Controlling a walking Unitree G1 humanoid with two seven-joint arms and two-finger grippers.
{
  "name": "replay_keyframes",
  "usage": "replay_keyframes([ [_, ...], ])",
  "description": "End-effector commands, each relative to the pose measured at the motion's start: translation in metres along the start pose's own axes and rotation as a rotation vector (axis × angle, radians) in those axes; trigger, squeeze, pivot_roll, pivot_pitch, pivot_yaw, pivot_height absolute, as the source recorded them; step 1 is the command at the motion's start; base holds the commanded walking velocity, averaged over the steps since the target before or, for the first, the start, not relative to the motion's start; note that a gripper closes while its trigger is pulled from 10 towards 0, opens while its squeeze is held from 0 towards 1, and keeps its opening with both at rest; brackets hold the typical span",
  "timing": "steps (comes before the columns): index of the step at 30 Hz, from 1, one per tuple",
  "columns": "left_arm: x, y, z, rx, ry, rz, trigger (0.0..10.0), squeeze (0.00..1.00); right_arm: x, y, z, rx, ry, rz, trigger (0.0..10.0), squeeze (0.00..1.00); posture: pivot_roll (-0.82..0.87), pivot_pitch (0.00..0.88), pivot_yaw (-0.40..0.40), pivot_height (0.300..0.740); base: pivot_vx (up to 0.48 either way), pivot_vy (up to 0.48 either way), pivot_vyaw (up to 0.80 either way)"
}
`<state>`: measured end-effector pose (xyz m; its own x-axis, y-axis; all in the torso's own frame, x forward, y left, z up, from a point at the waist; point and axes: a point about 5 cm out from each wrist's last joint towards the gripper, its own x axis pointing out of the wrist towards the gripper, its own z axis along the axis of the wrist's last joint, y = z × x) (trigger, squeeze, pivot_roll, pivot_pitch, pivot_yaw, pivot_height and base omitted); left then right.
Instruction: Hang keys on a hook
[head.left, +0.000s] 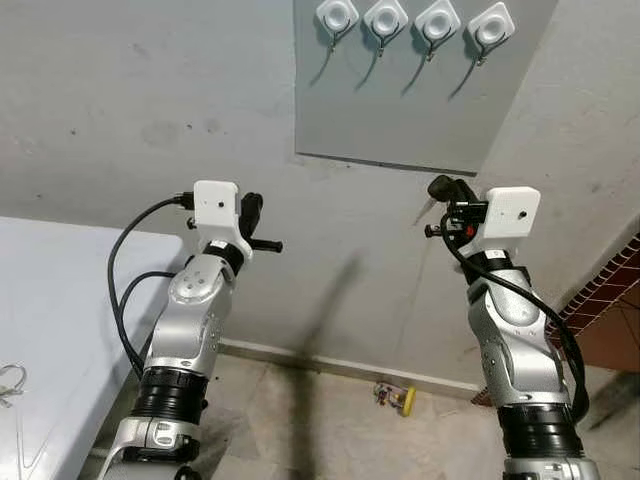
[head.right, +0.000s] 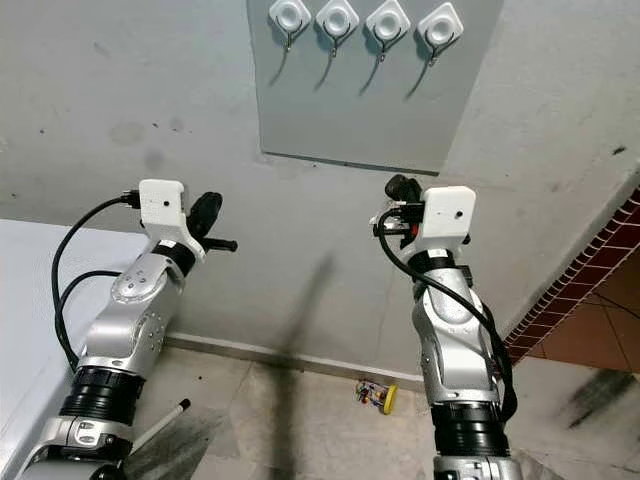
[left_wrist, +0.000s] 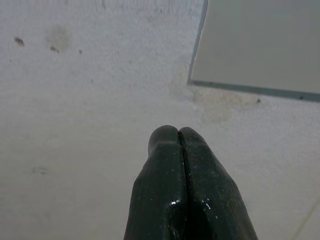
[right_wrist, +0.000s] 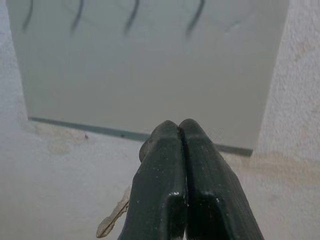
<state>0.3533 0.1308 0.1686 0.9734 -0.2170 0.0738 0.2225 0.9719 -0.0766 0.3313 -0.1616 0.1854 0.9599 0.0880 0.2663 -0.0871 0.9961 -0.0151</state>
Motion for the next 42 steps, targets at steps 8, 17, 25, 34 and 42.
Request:
replay_keyframes([
  [8,-0.001,-0.004,0.001,0.011,-0.005,-0.019,10.0,0.0,0.001,0.005,0.005,0.013,-0.03,0.034,10.0,0.0,-0.04,0.0,0.0,0.74,0.0,0.0,0.0],
  [17,-0.001,-0.031,0.012,0.027,-0.038,-0.132,10.0,0.0,0.017,0.015,0.025,0.024,-0.099,0.098,10.0,0.0,-0.04,0.005,-0.002,0.74,0.0,0.0,0.0],
  [25,-0.011,-0.018,0.011,0.039,-0.051,-0.078,10.0,0.0,0.002,0.011,0.027,0.025,-0.112,0.107,10.0,0.0,-0.03,0.022,-0.016,0.74,0.0,0.0,0.0],
  [34,-0.035,-0.006,0.007,0.019,-0.056,-0.025,10.0,0.0,-0.025,0.01,0.028,0.026,-0.107,0.103,10.0,0.0,-0.04,0.036,-0.009,0.74,0.0,0.0,0.0],
  [42,-0.034,-0.008,0.01,0.014,-0.063,-0.045,10.0,0.0,-0.025,0.007,0.028,0.021,-0.099,0.094,10.0,0.0,-0.04,0.036,-0.011,0.74,0.0,0.0,0.0],
])
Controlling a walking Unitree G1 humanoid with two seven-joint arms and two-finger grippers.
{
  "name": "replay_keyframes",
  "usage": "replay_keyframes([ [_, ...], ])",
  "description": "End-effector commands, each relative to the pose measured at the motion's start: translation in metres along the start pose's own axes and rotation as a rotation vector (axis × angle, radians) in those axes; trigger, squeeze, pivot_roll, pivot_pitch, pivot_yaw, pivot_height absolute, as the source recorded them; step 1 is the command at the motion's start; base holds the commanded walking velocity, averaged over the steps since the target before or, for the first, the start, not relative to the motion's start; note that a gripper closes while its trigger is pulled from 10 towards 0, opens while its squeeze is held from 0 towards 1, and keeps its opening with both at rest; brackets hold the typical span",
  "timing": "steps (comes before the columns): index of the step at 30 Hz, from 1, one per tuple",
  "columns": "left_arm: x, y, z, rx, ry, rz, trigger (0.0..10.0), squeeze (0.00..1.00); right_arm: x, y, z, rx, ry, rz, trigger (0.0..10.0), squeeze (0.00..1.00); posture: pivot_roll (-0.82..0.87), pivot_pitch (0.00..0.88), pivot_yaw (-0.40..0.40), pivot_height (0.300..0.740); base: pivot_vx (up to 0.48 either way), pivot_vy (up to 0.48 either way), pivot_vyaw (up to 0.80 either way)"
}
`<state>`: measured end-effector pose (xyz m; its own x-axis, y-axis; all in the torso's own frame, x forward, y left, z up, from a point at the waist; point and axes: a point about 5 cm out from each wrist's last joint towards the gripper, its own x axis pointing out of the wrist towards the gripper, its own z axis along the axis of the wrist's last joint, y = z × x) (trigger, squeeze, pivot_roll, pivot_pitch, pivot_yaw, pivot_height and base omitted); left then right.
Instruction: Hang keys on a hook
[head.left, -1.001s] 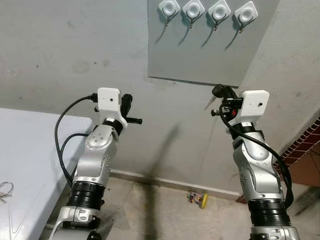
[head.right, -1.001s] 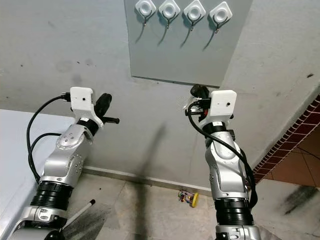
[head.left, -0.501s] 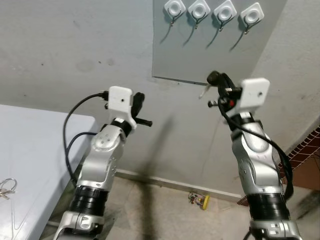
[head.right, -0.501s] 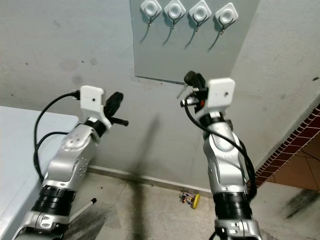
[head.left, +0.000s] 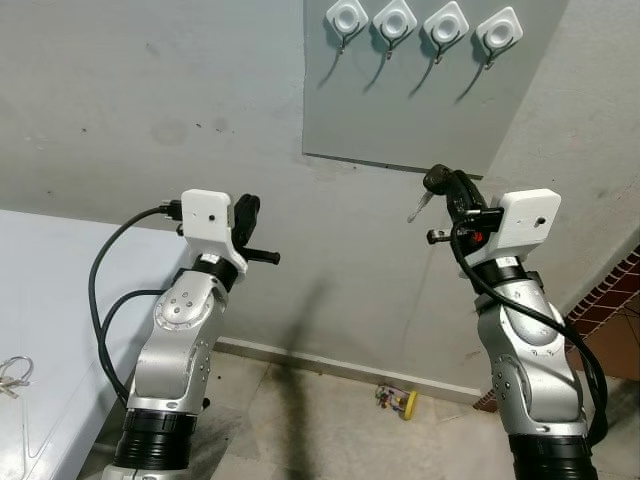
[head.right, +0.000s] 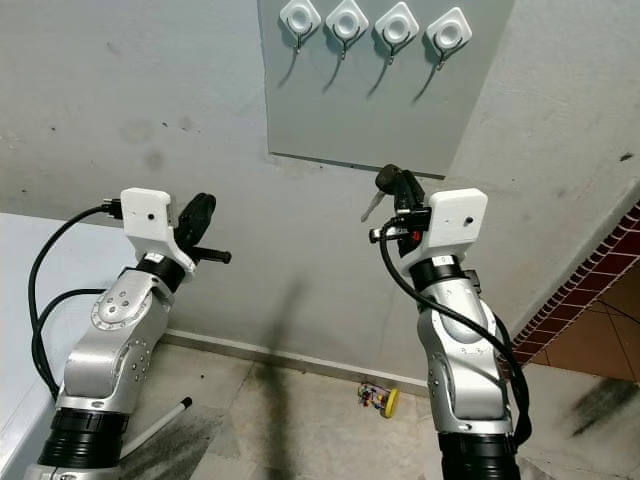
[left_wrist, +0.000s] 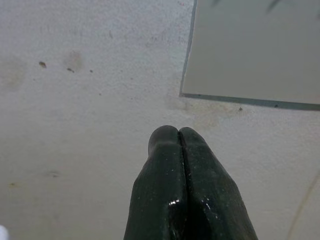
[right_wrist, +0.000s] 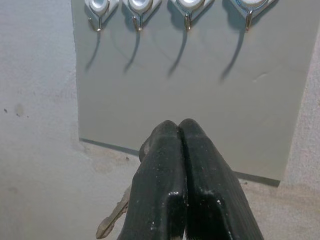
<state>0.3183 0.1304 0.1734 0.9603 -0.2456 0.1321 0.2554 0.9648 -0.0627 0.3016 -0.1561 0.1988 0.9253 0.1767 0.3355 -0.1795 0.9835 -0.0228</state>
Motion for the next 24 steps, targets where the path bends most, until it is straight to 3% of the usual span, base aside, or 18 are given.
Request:
replay_keyframes([
  [1,-0.0002,0.0,0.0046,-0.002,-0.007,-0.013,10.0,0.0,-0.0003,-0.0001,0.0082,-0.001,-0.021,0.002,10.0,0.0,-0.04,0.036,-0.011,0.74,0.0,0.0,0.0],
  [15,-0.0001,-0.0028,0.0039,0.007,0.008,-0.021,10.0,0.0,-0.001,0.0005,0.0073,-0.005,-0.003,0.013,10.0,0.0,-0.04,0.021,-0.018,0.74,0.0,0.0,0.0],
  [24,0.0,-0.0021,0.0062,0.006,-0.004,-0.025,10.0,0.0,-0.0027,0.0018,0.0066,-0.003,0.008,0.016,10.0,0.0,-0.04,0.019,-0.018,0.74,0.318,0.0,0.0],
])
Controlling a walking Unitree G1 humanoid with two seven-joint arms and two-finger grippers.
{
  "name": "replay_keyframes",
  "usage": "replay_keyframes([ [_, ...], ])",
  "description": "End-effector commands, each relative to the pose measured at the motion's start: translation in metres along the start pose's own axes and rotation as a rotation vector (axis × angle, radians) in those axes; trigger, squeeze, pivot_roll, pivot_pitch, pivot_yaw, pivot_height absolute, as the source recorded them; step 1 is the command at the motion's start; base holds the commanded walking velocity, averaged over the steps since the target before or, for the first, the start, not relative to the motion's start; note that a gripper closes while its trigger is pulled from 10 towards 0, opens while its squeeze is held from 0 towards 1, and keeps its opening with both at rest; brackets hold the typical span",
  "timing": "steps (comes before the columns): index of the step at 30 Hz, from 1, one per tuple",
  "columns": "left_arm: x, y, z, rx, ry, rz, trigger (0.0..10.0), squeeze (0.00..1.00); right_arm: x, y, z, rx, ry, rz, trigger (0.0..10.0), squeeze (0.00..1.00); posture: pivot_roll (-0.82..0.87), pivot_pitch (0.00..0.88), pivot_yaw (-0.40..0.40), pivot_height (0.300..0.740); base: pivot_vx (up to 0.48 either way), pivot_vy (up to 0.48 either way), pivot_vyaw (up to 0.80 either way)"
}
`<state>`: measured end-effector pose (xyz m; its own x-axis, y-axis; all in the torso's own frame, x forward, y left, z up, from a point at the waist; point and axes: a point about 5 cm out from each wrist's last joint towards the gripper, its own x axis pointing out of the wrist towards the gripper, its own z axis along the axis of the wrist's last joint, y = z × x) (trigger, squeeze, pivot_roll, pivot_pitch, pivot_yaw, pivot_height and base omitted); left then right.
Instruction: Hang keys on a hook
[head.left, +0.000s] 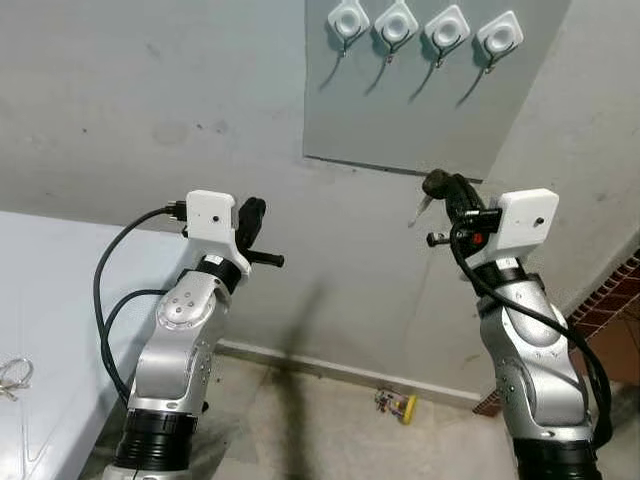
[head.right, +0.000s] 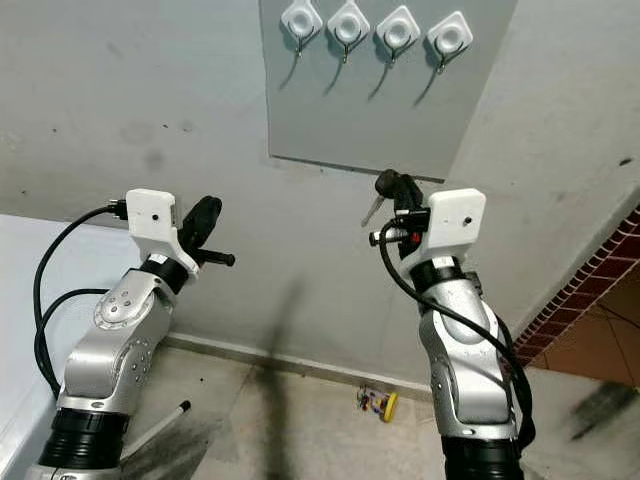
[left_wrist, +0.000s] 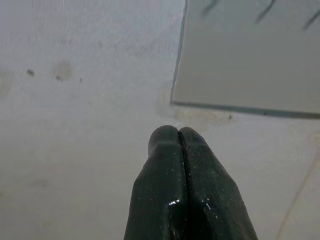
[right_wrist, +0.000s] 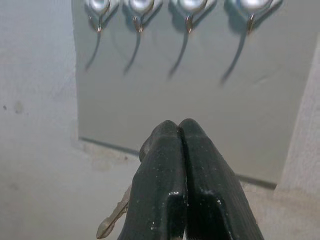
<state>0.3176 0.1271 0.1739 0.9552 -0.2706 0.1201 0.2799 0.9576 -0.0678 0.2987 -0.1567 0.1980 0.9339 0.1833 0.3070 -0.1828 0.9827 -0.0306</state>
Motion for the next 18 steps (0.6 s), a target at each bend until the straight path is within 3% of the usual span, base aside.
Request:
replay_keyframes([
  [1,-0.0003,0.0011,0.0059,0.015,-0.017,-0.001,10.0,0.0,0.0001,0.0018,0.0062,0.002,-0.022,0.011,10.0,0.0,-0.04,0.019,-0.017,0.74,0.345,0.0,0.0],
  [18,-0.0012,-0.0018,0.0056,-0.007,-0.012,-0.009,10.0,0.0,-0.0036,0.0025,0.0037,0.006,-0.007,0.01,10.0,0.0,-0.04,0.028,-0.015,0.74,0.32,0.0,0.0],
])
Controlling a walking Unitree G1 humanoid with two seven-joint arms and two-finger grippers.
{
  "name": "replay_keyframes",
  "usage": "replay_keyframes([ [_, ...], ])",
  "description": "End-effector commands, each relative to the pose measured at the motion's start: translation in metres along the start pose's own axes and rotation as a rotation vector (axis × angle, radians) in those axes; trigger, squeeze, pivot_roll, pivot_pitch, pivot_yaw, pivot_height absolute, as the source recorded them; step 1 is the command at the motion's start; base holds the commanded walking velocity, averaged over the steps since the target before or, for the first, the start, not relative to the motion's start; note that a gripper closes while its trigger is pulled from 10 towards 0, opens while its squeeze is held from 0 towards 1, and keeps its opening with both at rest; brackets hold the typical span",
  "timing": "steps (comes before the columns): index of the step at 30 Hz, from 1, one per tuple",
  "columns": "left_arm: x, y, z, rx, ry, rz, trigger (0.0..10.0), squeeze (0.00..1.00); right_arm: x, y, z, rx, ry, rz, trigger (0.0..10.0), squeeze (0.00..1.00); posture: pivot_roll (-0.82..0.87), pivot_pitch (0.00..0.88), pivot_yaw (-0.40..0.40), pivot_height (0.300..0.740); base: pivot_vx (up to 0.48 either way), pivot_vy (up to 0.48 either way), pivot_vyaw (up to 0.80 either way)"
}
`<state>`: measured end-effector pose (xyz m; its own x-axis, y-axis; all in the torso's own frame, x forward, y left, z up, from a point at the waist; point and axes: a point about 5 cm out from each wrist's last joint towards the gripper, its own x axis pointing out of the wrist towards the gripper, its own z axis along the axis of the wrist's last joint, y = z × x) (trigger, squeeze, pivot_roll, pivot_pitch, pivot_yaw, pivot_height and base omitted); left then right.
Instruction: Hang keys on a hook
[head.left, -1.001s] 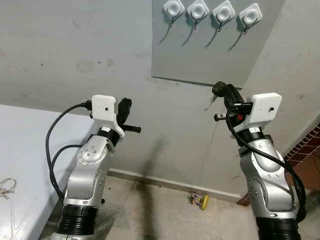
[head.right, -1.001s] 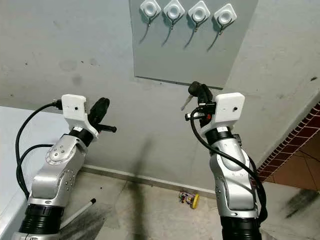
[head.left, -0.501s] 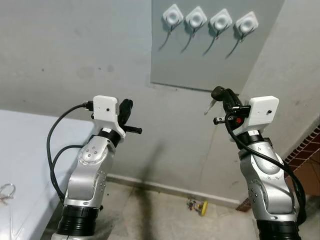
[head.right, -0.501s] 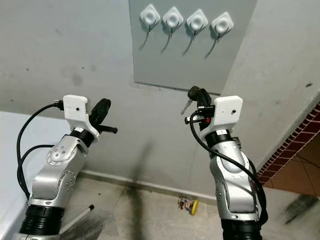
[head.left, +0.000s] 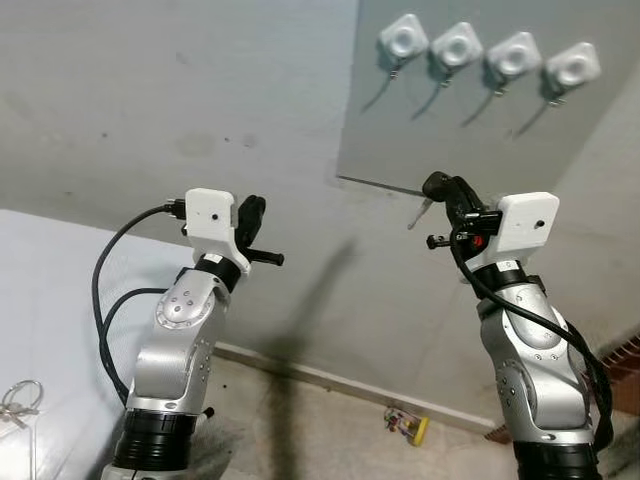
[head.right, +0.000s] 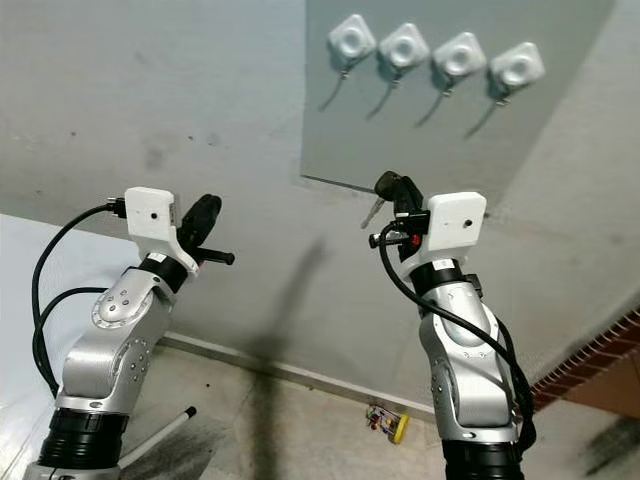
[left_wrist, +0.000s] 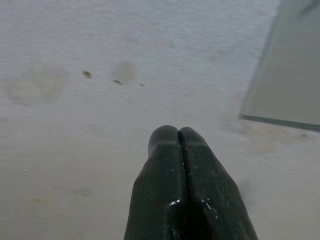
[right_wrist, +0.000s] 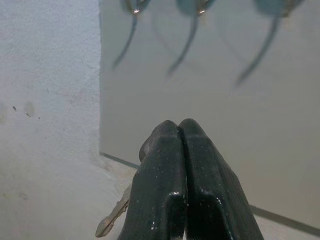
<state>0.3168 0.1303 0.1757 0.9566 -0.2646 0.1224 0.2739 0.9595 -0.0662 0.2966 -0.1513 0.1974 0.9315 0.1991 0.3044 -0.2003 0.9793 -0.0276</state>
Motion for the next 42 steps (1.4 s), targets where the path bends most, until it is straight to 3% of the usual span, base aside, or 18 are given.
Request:
replay_keyframes([
  [1,0.0,-0.005,0.003,-0.018,-0.01,-0.017,10.0,0.0,-0.003,-0.003,0.004,-0.002,-0.008,-0.005,10.0,0.0,-0.04,0.028,-0.015,0.74,0.0,0.0,0.0],
  [12,-0.002,-0.004,0.002,0.011,-0.002,-0.003,10.0,0.0,-0.004,-0.002,0.002,-0.001,0.005,0.001,10.0,0.0,-0.03,0.034,-0.017,0.74,0.0,0.0,0.0],
  [21,0.0,-0.012,0.01,0.017,-0.023,-0.038,10.0,0.0,-0.002,-0.002,0.003,0.0,0.002,0.009,10.0,0.0,-0.03,0.037,-0.022,0.74,0.0,0.0,0.0],
  [30,0.003,-0.038,0.024,0.113,-0.062,-0.206,10.0,0.0,0.012,-0.002,0.017,-0.012,-0.052,0.051,10.0,0.0,-0.04,0.049,-0.02,0.74,0.0,0.0,0.0],
  [36,0.003,-0.049,0.03,0.108,-0.074,-0.282,10.0,0.0,0.023,0.004,0.027,0.015,-0.078,0.146,10.0,0.0,-0.04,0.052,-0.021,0.74,0.0,0.0,0.0],
  [39,0.003,-0.05,0.03,0.108,-0.074,-0.287,10.0,0.0,0.027,0.005,0.035,0.313,-0.084,0.158,10.0,0.0,-0.04,0.057,-0.023,0.74,0.0,0.0,0.0],
  [41,0.002,-0.051,0.03,0.106,-0.071,-0.292,10.0,0.0,0.03,0.004,0.035,0.559,-0.064,0.14,10.0,0.0,-0.04,0.056,-0.026,0.74,0.0,0.0,0.0],
  [42,0.002,-0.051,0.031,0.106,-0.072,-0.294,10.0,0.0,0.032,-0.001,0.031,0.613,-0.033,0.083,10.0,0.0,-0.03,0.06,-0.028,0.74,0.0,0.0,0.0],
])
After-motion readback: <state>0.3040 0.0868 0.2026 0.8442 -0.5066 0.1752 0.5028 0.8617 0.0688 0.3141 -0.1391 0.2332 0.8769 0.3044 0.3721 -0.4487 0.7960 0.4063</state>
